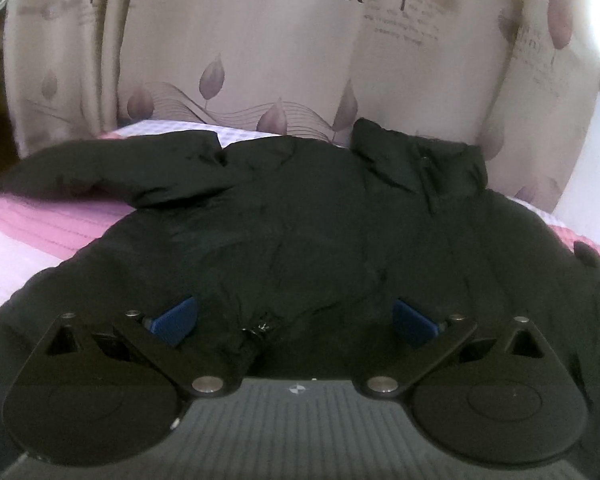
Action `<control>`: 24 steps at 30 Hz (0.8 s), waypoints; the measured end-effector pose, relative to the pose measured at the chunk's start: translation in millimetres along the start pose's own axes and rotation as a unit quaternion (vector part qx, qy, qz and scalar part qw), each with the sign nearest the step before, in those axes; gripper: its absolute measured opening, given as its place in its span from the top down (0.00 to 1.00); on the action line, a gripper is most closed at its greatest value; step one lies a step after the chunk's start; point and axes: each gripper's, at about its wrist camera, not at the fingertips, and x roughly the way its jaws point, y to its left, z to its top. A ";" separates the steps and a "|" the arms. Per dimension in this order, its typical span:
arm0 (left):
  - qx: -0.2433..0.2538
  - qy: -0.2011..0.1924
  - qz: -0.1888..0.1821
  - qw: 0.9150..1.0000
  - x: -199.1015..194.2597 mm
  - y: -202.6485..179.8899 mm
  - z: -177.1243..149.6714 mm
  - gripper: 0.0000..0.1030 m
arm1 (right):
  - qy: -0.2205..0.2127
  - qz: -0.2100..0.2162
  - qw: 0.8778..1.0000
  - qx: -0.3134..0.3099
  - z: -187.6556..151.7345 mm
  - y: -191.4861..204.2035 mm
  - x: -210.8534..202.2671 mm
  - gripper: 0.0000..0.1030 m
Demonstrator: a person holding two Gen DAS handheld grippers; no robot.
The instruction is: Fold large clothes
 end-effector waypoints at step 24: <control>0.012 0.026 0.007 1.000 6.4 -6.8 -4.6 0.00 | -0.036 -0.054 0.989 -0.130 18.6 21.9 59.8 0.30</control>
